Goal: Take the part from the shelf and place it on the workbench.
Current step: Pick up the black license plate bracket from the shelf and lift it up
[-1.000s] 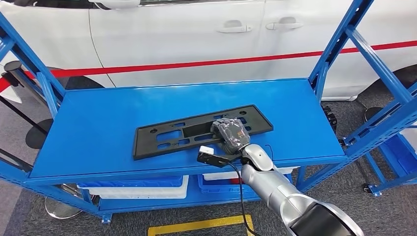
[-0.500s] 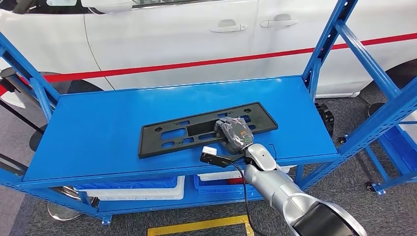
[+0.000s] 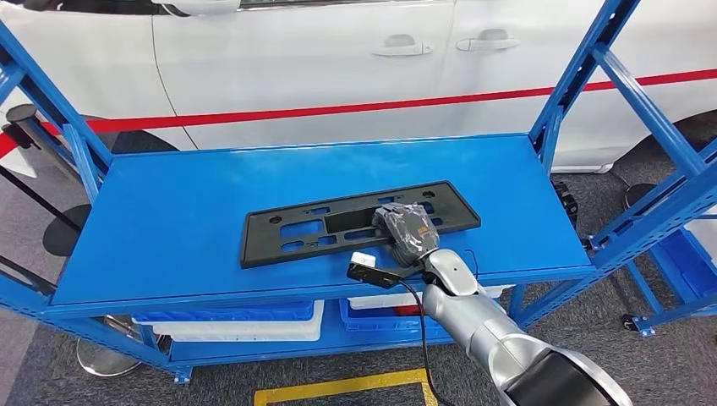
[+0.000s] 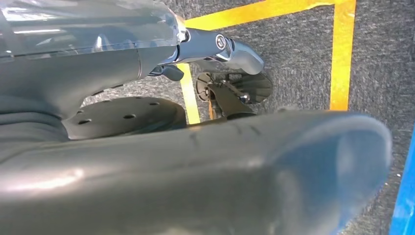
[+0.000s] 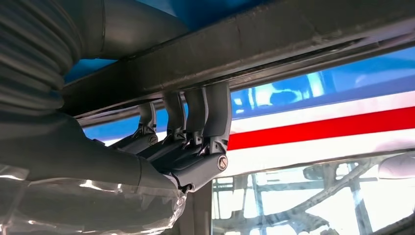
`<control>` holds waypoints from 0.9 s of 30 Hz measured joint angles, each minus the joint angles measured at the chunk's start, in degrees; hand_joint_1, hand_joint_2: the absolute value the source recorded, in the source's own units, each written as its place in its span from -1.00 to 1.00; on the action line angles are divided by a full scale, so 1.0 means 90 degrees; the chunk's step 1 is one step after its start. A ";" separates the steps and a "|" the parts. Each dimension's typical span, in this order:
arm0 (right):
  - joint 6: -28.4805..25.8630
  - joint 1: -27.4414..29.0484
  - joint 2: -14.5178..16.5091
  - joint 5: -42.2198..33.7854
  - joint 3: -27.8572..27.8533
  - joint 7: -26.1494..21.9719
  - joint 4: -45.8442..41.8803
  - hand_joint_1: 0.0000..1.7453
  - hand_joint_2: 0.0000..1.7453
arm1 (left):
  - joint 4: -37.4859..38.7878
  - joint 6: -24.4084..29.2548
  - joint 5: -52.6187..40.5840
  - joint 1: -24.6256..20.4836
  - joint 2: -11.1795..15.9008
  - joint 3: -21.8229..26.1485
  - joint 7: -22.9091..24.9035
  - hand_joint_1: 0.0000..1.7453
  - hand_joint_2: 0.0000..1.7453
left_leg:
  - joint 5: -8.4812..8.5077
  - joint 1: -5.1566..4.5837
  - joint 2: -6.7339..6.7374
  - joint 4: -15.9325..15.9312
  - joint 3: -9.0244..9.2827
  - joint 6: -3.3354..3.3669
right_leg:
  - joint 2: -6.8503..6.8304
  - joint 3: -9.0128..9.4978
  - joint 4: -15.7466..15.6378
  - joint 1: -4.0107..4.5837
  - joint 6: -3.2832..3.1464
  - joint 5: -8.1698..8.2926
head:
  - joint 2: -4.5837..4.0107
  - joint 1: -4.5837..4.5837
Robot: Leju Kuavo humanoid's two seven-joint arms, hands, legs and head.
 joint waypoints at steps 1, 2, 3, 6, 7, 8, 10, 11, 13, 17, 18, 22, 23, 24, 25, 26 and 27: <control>-0.0005 0.0004 -0.0003 0.0001 -0.0001 -0.0001 0.0001 1.00 1.00 | 0.0000 0.0001 -0.0002 0.0001 0.0000 0.0000 0.0001 -1.00 -1.00 | -0.0003 -0.0001 -0.0003 0.0009 -0.0001 -0.0002 | -0.0002 -0.0018 0.0036 -0.0002 0.0002 0.0067 | 0.0000 0.0000; -0.0007 0.0004 -0.0006 0.0004 -0.0001 -0.0003 0.0000 1.00 1.00 | 0.0000 0.0001 -0.0005 -0.0001 -0.0002 0.0000 0.0001 -1.00 -1.00 | -0.0011 0.0000 -0.0009 0.0019 0.0006 -0.0009 | -0.0004 0.0098 -0.0195 -0.0004 -0.0005 0.0249 | 0.0000 0.0000; -0.0007 0.0001 -0.0009 0.0009 -0.0001 -0.0004 -0.0001 1.00 1.00 | 0.0000 0.0001 -0.0009 -0.0003 -0.0005 0.0000 0.0001 -1.00 -1.00 | -0.0022 0.0000 -0.0015 0.0031 0.0016 -0.0020 | -0.0006 0.0302 -0.0599 -0.0005 -0.0018 0.0480 | 0.0000 0.0001; -0.0008 -0.0008 -0.0008 -0.0031 -0.0010 -0.0054 -0.0010 1.00 1.00 | 0.0000 0.0010 -0.0044 -0.0016 -0.0012 0.0000 0.0001 -1.00 -1.00 | -0.0061 -0.0032 -0.0028 0.0081 0.0003 -0.0092 | -0.0006 0.0797 -0.1625 0.0022 -0.0098 0.0826 | 0.0000 -0.0004; -0.0005 -0.0002 -0.0004 -0.0105 -0.0025 -0.0130 -0.0021 1.00 1.00 | 0.0000 0.0018 -0.0058 -0.0021 -0.0013 0.0000 -0.0001 -1.00 -1.00 | -0.0063 -0.0042 -0.0029 0.0087 -0.0009 -0.0125 | -0.0004 0.0826 -0.1712 0.0036 -0.0129 0.0819 | 0.0000 -0.0006; 0.0000 0.0007 0.0002 -0.0214 -0.0049 -0.0239 -0.0034 1.00 1.00 | 0.0000 0.0027 -0.0068 -0.0023 -0.0013 0.0000 -0.0004 -1.00 -1.00 | -0.0057 -0.0041 -0.0030 0.0083 -0.0014 -0.0157 | -0.0003 0.0814 -0.1721 0.0047 -0.0161 0.0832 | 0.0000 -0.0007; 0.0040 0.0020 0.0021 -0.0555 -0.0148 -0.0548 -0.0077 1.00 1.00 | 0.0000 0.0057 -0.0067 -0.0018 -0.0015 0.0000 -0.0019 -1.00 -1.00 | -0.0117 -0.0023 -0.0027 0.0142 -0.0040 -0.0234 | -0.0015 0.0828 -0.1756 0.0035 -0.0243 0.0855 | 0.0000 -0.0006; 0.0074 0.0022 0.0046 -0.0755 -0.0226 -0.0714 -0.0109 1.00 1.00 | 0.0000 0.0072 -0.0063 -0.0014 -0.0015 0.0000 -0.0034 -1.00 -1.00 | -0.0236 -0.0013 -0.0024 0.0312 -0.0109 -0.0270 | -0.0021 0.0835 -0.1775 0.0026 -0.0286 0.0869 | 0.0000 -0.0007; 0.0131 0.0034 0.0122 -0.1128 -0.0405 -0.1013 -0.0186 1.00 1.00 | 0.0000 0.0092 -0.0040 -0.0006 -0.0015 0.0000 -0.0067 -1.00 -1.00 | -0.0644 0.0002 -0.0019 0.1041 -0.0419 -0.0325 | -0.0025 0.0840 -0.1793 0.0018 -0.0340 0.0881 | 0.0000 -0.0007; 0.0069 0.0200 0.0268 -0.1473 -0.0653 -0.1472 -0.0435 1.00 1.00 | 0.0000 0.0098 0.0038 0.0031 -0.0015 0.0000 -0.0118 -1.00 -1.00 | -0.0771 0.0009 -0.0016 0.1773 -0.0757 -0.0355 | -0.0015 0.0840 -0.1776 0.0030 -0.0353 0.0879 | 0.0000 -0.0008; 0.0032 0.0276 0.0313 -0.1421 -0.0722 -0.1540 -0.0576 1.00 1.00 | 0.0000 0.0098 0.0053 0.0037 -0.0015 0.0001 -0.0132 -1.00 -1.00 | -0.0543 0.0010 -0.0013 0.1378 -0.0566 -0.0341 | -0.0010 0.0843 -0.1767 0.0030 -0.0348 0.0875 | 0.0000 -0.0007; -0.0004 0.0589 0.0520 -0.0950 -0.1132 -0.1693 -0.1251 1.00 1.00 | 0.0000 0.0103 0.0079 0.0022 -0.0015 0.0002 -0.0183 -1.00 -1.00 | -0.0120 -0.0035 -0.0013 0.0112 0.0020 -0.0212 | -0.0001 0.0808 -0.1740 0.0054 -0.0258 0.0875 | 0.0000 -0.0005; -0.0004 0.0639 0.0560 -0.0905 -0.1218 -0.1708 -0.1366 1.00 1.00 | 0.0000 0.0106 0.0083 0.0027 -0.0016 0.0002 -0.0186 -1.00 -1.00 | -0.0105 -0.0049 -0.0024 0.0099 0.0013 -0.0179 | -0.0005 0.0798 -0.1745 0.0056 -0.0220 0.0885 | 0.0000 -0.0005; -0.0004 0.0677 0.0593 -0.0879 -0.1290 -0.1713 -0.1464 1.00 1.00 | 0.0000 0.0109 0.0088 0.0037 -0.0018 0.0002 -0.0188 -1.00 -1.00 | -0.0081 -0.0036 -0.0030 0.0079 0.0009 -0.0141 | -0.0013 0.0790 -0.1749 0.0057 -0.0184 0.0887 | 0.0000 -0.0004; -0.0005 0.0708 0.0615 -0.0851 -0.1359 -0.1714 -0.1560 1.00 1.00 | 0.0000 0.0110 0.0093 0.0046 -0.0022 0.0002 -0.0189 -1.00 -1.00 | -0.0054 -0.0023 -0.0034 0.0049 0.0013 -0.0103 | -0.0016 0.0775 -0.1717 0.0055 -0.0151 0.0855 | 0.0000 -0.0004; -0.0005 0.0731 0.0629 -0.0796 -0.1428 -0.1716 -0.1654 1.00 1.00 | 0.0000 0.0112 0.0098 0.0049 -0.0025 0.0002 -0.0189 -1.00 -1.00 | -0.0028 -0.0008 -0.0033 0.0019 0.0016 -0.0062 | -0.0017 0.0717 -0.1590 0.0054 -0.0123 0.0757 | 0.0000 0.0001; -0.0005 0.0759 0.0640 -0.0697 -0.1506 -0.1719 -0.1769 1.00 1.00 | 0.0000 0.0113 0.0101 0.0048 -0.0029 0.0002 -0.0190 -1.00 -1.00 | -0.0008 0.0007 -0.0029 -0.0006 0.0019 -0.0029 | -0.0016 0.0602 -0.1338 0.0051 -0.0100 0.0593 | 0.0000 0.0005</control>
